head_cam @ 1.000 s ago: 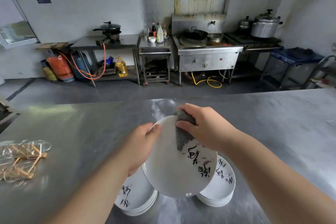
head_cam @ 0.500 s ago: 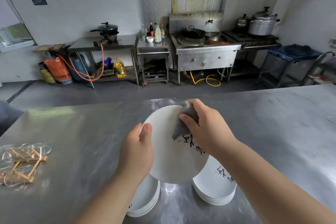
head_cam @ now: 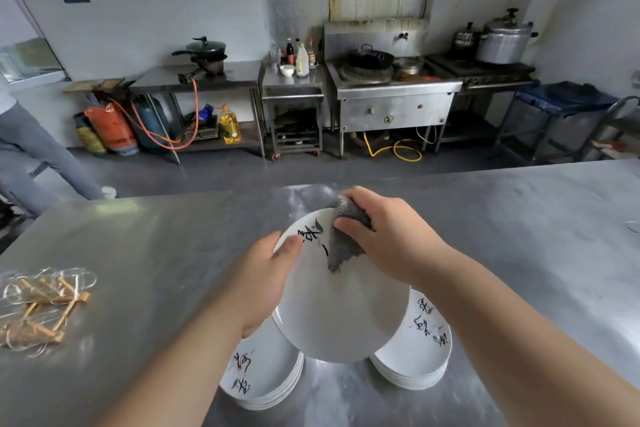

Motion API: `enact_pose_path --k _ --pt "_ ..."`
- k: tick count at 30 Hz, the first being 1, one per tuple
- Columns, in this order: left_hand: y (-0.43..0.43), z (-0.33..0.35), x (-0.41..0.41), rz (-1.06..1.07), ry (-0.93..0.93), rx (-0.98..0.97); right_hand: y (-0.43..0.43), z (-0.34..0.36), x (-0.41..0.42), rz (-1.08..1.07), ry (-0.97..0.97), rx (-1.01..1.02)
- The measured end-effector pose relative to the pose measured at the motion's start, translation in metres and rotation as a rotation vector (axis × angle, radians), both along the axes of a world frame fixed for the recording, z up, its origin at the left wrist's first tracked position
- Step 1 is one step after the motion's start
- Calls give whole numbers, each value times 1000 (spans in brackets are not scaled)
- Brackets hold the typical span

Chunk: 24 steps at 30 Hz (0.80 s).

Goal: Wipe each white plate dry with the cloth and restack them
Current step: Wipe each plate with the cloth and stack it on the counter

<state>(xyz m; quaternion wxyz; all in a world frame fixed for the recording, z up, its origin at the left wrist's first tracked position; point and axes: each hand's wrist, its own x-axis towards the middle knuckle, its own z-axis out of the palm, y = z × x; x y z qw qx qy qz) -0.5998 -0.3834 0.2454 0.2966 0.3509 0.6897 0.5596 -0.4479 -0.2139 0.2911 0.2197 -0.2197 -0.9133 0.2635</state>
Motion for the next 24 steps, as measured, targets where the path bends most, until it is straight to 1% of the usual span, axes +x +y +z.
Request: enact_pose_path --k 2,4,6,8,10,12,14,16,17,19,20,22,24 --pt "2 -5 8 141 91 47 -7 -11 1 -123 104 -69" --pt "2 -9 16 350 31 83 -19 -33 8 -298 222 -250" --pt "4 -12 22 488 -9 116 -34 -54 14 -395 254 -396" --pt "4 -14 26 466 64 88 -32 -60 16 -404 198 -379" --pt "4 -12 26 344 125 60 -13 -49 13 -341 105 -253" --pt "6 -10 26 301 166 55 3 -32 8 -252 57 -171" --pt "10 -9 24 408 105 100 7 -28 4 -245 106 -192" --pt "17 -8 22 554 -46 174 -5 -42 2 -329 181 -302" --pt "19 -8 21 589 -114 194 -15 -53 2 -370 212 -387" --pt "20 -8 19 547 -180 168 -31 -70 5 -415 253 -558" --pt "19 -9 15 471 -228 144 -31 -73 7 -431 254 -558" --pt "14 -4 4 246 -395 81 -11 -66 13 -418 189 -410" --pt "8 3 -9 65 -525 -3 10 -45 16 -273 88 -338"
